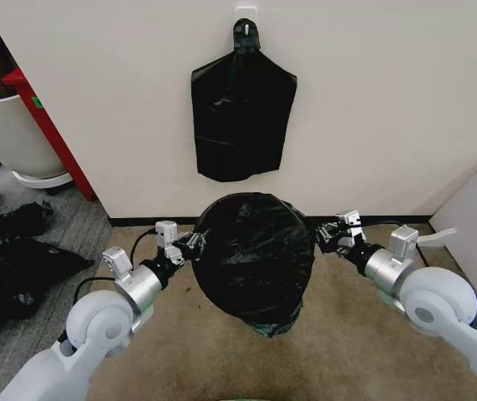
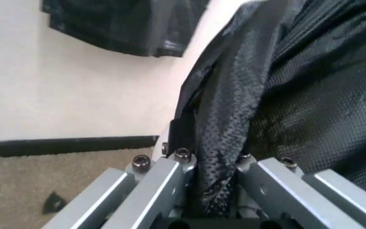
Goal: Place the garbage bag over the trash bin.
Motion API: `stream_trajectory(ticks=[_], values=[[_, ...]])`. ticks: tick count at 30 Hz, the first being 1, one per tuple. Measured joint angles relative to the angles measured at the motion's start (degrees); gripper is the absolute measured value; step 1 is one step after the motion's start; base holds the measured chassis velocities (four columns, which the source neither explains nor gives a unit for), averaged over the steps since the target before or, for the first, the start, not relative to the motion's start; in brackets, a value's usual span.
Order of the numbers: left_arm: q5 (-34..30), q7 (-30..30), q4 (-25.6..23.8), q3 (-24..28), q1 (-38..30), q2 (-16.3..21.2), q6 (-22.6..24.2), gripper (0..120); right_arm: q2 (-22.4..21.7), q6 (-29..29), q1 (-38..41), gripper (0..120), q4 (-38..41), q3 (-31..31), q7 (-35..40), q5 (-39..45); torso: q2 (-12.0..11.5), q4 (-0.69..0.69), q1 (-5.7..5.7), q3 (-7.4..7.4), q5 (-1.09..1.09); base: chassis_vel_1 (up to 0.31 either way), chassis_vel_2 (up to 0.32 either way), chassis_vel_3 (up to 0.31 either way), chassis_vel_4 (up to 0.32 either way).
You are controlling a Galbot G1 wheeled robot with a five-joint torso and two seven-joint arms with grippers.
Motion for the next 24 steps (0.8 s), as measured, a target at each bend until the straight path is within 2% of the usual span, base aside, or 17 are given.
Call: stream_trajectory(ticks=[6, 8, 10, 13, 14, 16, 17, 21, 23, 24], values=[[-4.62, -3.53, 1.08, -0.12, -1.53, -0.88, 0.99, 0, 0.16, 0.67, -1.93, 32, 0.94, 2.04, 0.8, 0.3, 0.0, -0.01, 0.0, 0.0, 0.0, 0.0, 0.0, 0.0, 0.0], [-7.54, -4.36, 1.68, -0.46, -1.46, -0.76, 1.43, 0, 0.2, 1.28, -4.49, 44, 0.74, 5.22, 0.66, 0.75, 0.0, 0.0, 0.0, 0.0, 0.01, 0.0, 0.0, 0.0, 0.0], [-7.82, -4.47, 1.79, -0.48, -1.37, -0.71, 1.47, 0, 0.21, 1.32, -4.92, 46, 0.71, 5.76, 0.59, 0.85, 0.0, 0.0, 0.0, 0.0, 0.01, 0.0, 0.0, 0.0, 0.0], [-9.42, -5.53, 2.33, -0.6, -0.82, -0.33, 1.76, 0, 0.91, 1.54, -7.36, 61, 0.65, 8.98, 0.55, 2.25, 0.0, -0.02, 0.0, 0.0, 0.01, 0.0, 0.0, 0.0, 0.0], [-9.5, -5.57, 2.33, -0.62, -0.81, -0.32, 1.78, 0, 0.95, 1.56, -7.4, 61, 0.65, 9.04, 0.58, 2.31, 0.0, -0.02, 0.0, 0.0, 0.01, 0.0, 0.0, 0.0, 0.0], [-11.03, -8.16, 2.28, -0.83, -0.27, -0.02, 2.62, 0, 2.56, 1.68, -7.73, 74, 0.79, 10.61, 1.81, 3.71, 0.0, -0.01, 0.0, 0.0, 0.0, 0.0, 0.0, 0.0, 0.0], [-11.03, -8.16, 2.28, -0.83, -0.27, -0.02, 2.62, 0, 2.56, 1.68, -7.73, 74, 0.79, 10.61, 1.81, 3.71, 0.0, -0.01, 0.0, 0.0, 0.0, 0.0, 0.0, 0.0, 0.0], [-10.91, -14.18, 1.59, -0.84, 0.12, 0.11, 4.68, 0, 5.42, 1.35, -7.48, 91, 3.61, 13.34, 6.22, 5.09, 0.0, -0.02, 0.0, 0.0, 0.01, 0.0, 0.0, 0.0, 0.0], [-9.95, -17.8, 0.93, -0.4, 0.44, 0.03, 6.22, 0, 6.34, 0.56, -7.02, 97, 6.35, 14.46, 8.26, 5.75, 0.0, 0.01, 0.0, 0.0, 0.01, 0.0, 0.0, 0.0, 0.0], [-9.95, -17.8, 0.93, -0.4, 0.44, 0.03, 6.22, 0, 6.34, 0.56, -7.02, 97, 6.35, 14.46, 8.26, 5.75, 0.0, 0.01, 0.0, 0.0, 0.01, 0.0, 0.0, 0.0, 0.0]])
